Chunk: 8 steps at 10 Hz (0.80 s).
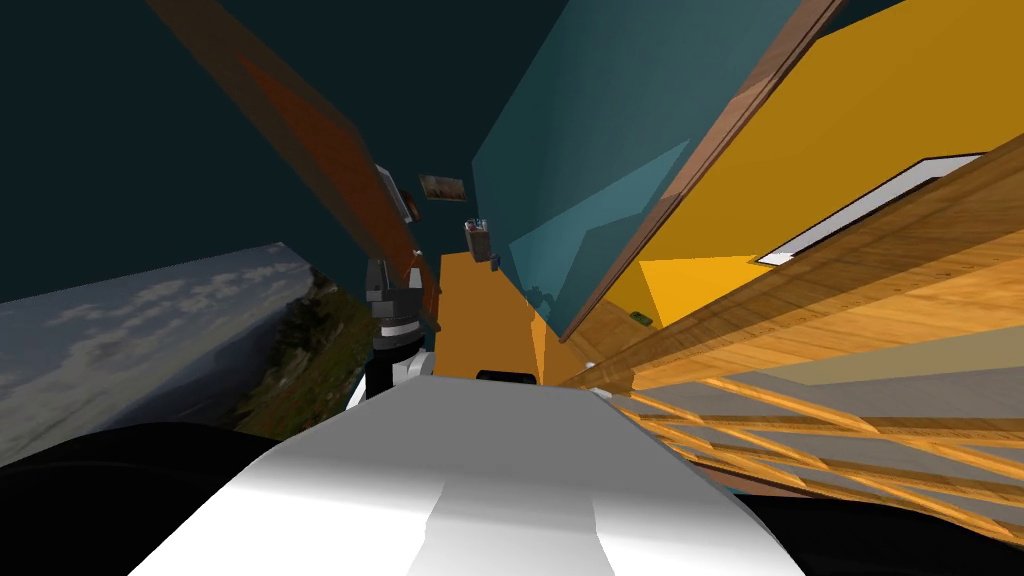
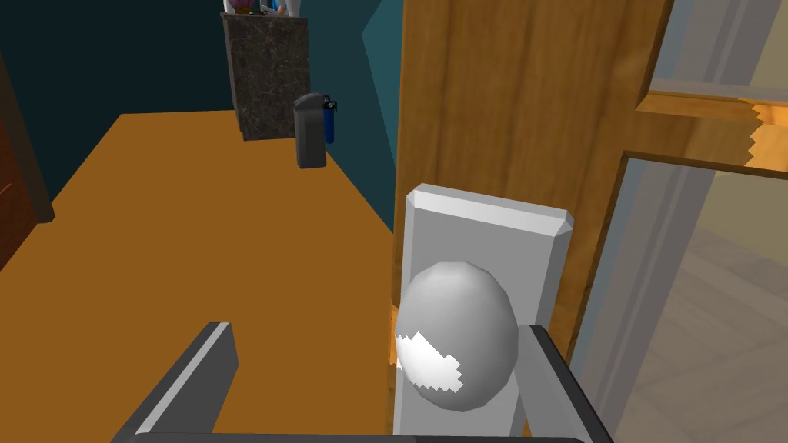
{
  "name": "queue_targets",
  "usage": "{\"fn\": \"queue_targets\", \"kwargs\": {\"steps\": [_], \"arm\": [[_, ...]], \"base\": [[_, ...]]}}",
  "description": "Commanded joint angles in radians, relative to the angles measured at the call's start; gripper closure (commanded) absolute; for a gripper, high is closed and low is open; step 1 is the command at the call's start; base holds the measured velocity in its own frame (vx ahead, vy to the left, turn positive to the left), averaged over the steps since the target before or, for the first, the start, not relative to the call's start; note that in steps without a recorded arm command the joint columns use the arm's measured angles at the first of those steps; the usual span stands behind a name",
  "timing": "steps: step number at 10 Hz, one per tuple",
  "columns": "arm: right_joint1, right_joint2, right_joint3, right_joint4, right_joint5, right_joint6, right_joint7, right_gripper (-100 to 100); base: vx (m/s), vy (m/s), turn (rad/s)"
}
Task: Pull the door open
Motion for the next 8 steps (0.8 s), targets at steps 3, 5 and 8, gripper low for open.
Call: {"fn": "queue_targets", "kwargs": {"steps": [3, 5, 8], "arm": [[0.006, 0.028, 0.017, -0.017, 0.012, 0.015, 0.007, 100], [0.006, 0.028, 0.017, -0.017, 0.012, 0.015, 0.007, 100], [0.011, 0.033, 0.013, -0.017, 0.007, 0.016, 0.009, 100]], "base": [[-0.017, -0.018, 0.091], [0.003, -0.001, -0.015], [-0.019, -0.010, 0.090]]}}
